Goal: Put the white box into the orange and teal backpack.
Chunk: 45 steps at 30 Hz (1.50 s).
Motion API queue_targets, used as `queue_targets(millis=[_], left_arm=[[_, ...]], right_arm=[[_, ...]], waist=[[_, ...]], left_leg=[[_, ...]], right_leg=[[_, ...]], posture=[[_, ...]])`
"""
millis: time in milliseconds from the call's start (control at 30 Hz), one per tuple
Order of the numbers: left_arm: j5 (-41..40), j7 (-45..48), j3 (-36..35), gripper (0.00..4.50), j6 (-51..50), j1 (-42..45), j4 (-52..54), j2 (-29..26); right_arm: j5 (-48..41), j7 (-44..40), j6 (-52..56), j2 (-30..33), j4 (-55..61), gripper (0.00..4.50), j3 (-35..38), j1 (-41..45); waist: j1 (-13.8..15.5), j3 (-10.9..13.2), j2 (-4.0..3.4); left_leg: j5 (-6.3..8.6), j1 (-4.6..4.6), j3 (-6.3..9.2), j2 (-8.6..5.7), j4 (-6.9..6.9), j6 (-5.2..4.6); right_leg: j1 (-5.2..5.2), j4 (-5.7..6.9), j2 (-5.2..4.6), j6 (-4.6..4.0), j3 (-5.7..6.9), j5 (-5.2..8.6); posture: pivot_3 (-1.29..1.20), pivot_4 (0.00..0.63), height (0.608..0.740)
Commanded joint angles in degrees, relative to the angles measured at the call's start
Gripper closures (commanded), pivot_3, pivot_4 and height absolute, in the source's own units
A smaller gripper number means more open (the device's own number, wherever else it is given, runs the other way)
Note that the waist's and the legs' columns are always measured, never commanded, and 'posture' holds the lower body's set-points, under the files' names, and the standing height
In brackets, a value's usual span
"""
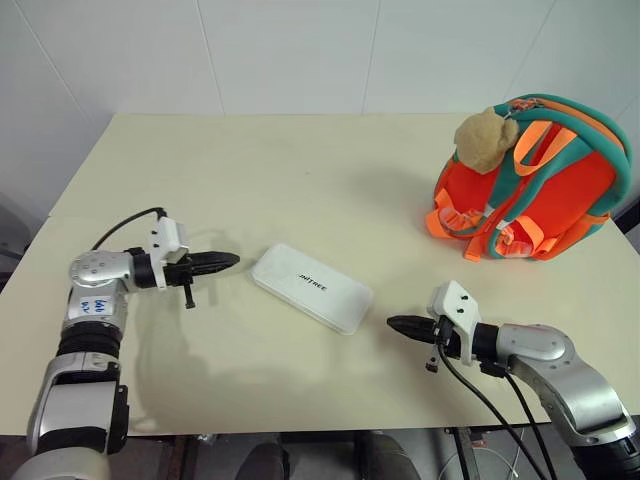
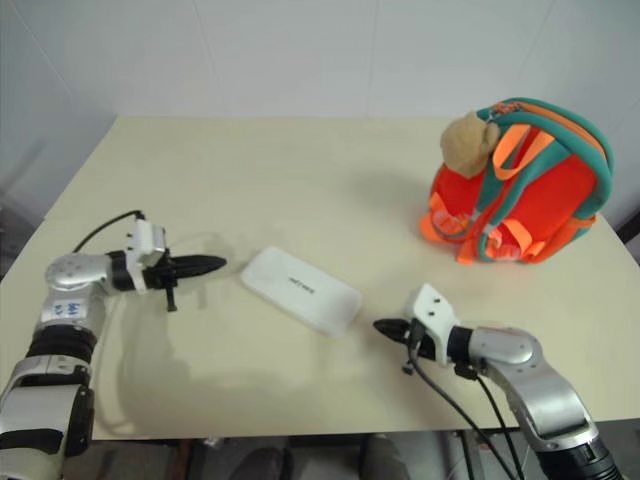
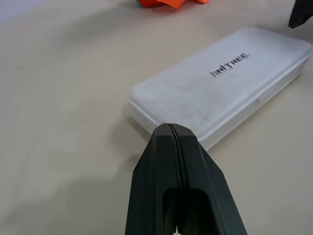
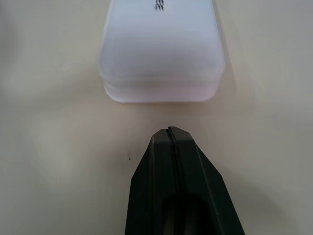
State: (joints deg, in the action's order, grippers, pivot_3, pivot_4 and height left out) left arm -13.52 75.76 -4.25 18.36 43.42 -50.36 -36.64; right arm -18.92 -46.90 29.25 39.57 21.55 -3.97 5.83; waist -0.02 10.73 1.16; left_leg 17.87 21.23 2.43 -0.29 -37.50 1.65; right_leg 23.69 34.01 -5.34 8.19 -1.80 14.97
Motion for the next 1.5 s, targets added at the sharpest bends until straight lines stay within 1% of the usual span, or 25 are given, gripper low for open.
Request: queue_targets(millis=[33, 333, 533, 667, 833, 1033, 1300, 1500], left_arm=[[3.94, -4.23, 1.12, 4.5, 4.89, 2.68, -3.65, 0.62], [7.69, -10.03, 2.15, 4.5, 8.73, 5.15, -9.24, 3.14], [6.95, -9.64, 2.03, 4.5, 8.59, 4.95, -9.01, 5.96], [5.63, -7.89, 1.5, 4.5, 7.55, 3.71, -7.18, 6.8], [3.88, -6.1, 1.11, 4.5, 5.24, -0.24, -1.57, 6.63], [1.63, -6.01, 0.75, 4.5, 0.31, -8.01, 10.07, 5.46], [-0.39, -10.35, 0.83, 4.5, -7.42, -18.63, 26.6, 6.68], [-0.89, -13.25, 1.15, 4.5, -10.53, -21.65, 31.94, 7.96]], right_arm=[[0.46, 2.26, 1.86, -1.22, 2.76, 4.37, -0.95, -0.45], [0.42, 3.78, 3.23, -2.45, 3.59, 4.37, -2.21, -0.01], [0.84, 4.05, 3.04, -3.16, 2.44, 4.37, -2.73, 1.34], [1.31, 3.67, 2.46, -3.32, 0.96, 4.37, -2.76, 2.4], [2.59, 2.74, 0.43, -3.33, -2.96, 4.37, -2.87, 4.31], [3.63, 0.76, -1.74, -2.59, -6.95, 4.37, -2.26, 6.53], [5.31, -2.65, -4.83, -1.28, -12.96, 4.37, -2.28, 10.72], [6.49, -4.55, -6.41, -0.87, -16.14, 4.37, -2.41, 13.12]], waist=[[-0.08, 0.0, 0.0], [-0.01, 0.0, 0.01], [-0.01, -0.01, 0.01], [-0.02, -0.01, 0.01], [-0.2, -0.01, 0.01], [-0.11, -0.01, 0.01], [-0.05, -0.01, 0.01], [-0.06, -0.01, 0.01]], left_leg=[[0.0, 0.0, 0.0, 0.01, -0.02, 0.0], [0.0, 0.0, 0.0, 0.01, -0.05, -0.01], [0.0, 0.0, 0.0, 0.01, -0.07, -0.01], [0.0, 0.01, 0.0, 0.01, -0.09, -0.01], [0.01, 0.01, 0.0, 0.01, -0.08, -0.01], [0.01, 0.0, 0.01, 0.03, -0.1, -0.02], [0.01, -0.02, 0.04, 0.03, -0.21, -0.02], [0.01, -0.03, 0.05, 0.03, -0.22, -0.01]], right_leg=[[0.01, 0.03, 0.01, 0.0, -0.01, 0.0], [0.0, 0.05, 0.01, 0.02, -0.02, -0.01], [0.0, 0.07, 0.01, 0.02, -0.01, -0.01], [0.0, 0.07, 0.02, 0.03, -0.01, -0.01], [0.0, 0.06, 0.01, 0.03, -0.02, -0.01], [0.0, 0.09, 0.01, 0.02, -0.03, -0.01], [-0.02, 0.19, -0.01, 0.02, -0.06, -0.01], [-0.02, 0.17, -0.01, 0.02, -0.06, -0.01]], posture=[[0.0, 0.15, 0.74], [0.0, 0.15, 0.74], [0.0, 0.15, 0.74], [0.0, 0.15, 0.74], [0.0, 0.15, 0.74], [0.0, 0.15, 0.74], [0.0, 0.15, 0.74], [0.0, 0.15, 0.74]])
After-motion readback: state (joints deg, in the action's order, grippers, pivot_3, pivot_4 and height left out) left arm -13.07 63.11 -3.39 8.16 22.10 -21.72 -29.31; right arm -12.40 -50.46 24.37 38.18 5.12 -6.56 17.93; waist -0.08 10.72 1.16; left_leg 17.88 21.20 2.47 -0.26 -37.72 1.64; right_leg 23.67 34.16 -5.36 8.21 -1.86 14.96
